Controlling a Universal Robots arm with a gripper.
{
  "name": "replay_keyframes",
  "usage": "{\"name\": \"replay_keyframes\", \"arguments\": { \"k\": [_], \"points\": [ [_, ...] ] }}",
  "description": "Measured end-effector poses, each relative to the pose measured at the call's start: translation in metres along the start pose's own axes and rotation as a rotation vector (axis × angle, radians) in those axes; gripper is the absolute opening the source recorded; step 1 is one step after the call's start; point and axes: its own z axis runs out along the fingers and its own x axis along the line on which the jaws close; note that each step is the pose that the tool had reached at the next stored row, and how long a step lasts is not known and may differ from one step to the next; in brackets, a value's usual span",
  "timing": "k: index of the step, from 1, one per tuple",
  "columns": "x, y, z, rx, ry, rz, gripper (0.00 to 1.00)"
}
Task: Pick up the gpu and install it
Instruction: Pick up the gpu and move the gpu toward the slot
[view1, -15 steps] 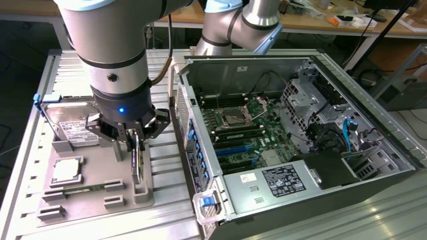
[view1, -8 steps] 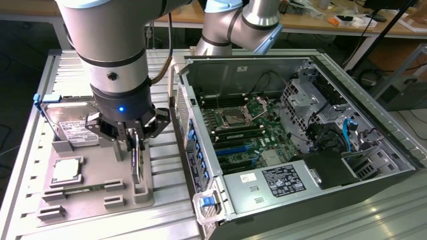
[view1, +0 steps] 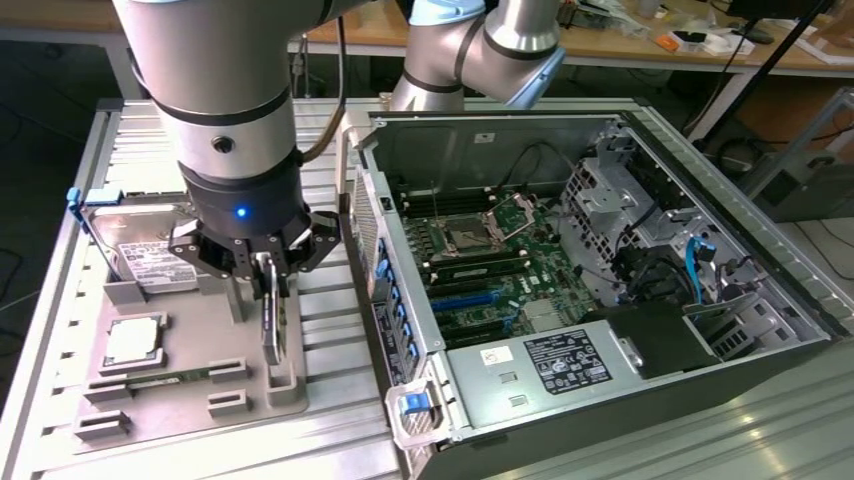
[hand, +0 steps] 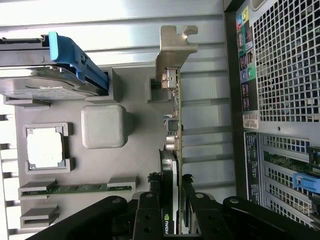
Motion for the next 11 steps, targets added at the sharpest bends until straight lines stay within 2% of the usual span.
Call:
{"name": "replay_keyframes", "arguments": {
  "k": [11],
  "points": [
    [-0.0002,0.0002,-0.0044,0.0000,-0.0001,0.000,0.27]
  ]
}}
